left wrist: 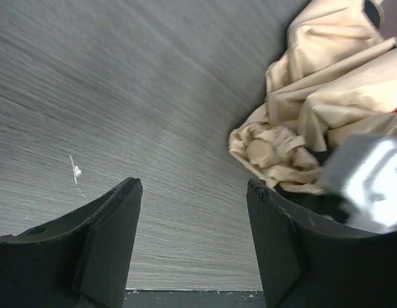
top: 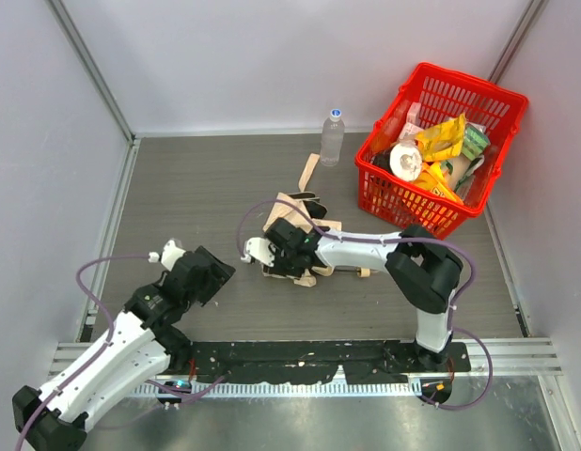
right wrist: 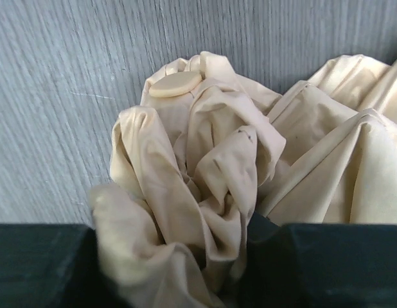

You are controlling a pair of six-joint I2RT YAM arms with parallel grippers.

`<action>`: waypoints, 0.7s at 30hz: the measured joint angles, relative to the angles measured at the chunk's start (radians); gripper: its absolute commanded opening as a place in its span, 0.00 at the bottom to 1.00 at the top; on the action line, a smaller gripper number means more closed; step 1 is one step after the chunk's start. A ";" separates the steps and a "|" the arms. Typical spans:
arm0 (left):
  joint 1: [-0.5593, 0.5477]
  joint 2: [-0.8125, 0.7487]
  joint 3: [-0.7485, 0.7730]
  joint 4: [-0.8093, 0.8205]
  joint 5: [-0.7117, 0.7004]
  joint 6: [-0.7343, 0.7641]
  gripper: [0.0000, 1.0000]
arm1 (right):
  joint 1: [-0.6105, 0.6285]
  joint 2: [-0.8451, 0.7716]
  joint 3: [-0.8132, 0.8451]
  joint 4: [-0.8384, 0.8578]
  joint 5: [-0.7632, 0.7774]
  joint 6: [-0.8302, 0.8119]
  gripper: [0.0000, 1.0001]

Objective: Put away the umbrella

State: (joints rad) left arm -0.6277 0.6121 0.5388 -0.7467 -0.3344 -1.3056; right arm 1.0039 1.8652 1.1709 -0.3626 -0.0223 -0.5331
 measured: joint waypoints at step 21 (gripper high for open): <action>0.003 0.093 -0.503 1.094 0.197 -0.048 1.00 | -0.218 0.188 0.229 -0.237 -0.594 0.100 0.01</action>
State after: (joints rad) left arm -0.6247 0.7048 0.0360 0.3470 -0.1375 -1.3540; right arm 0.7860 2.0533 1.3998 -0.5995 -0.6163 -0.4332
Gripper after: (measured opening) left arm 0.994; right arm 0.335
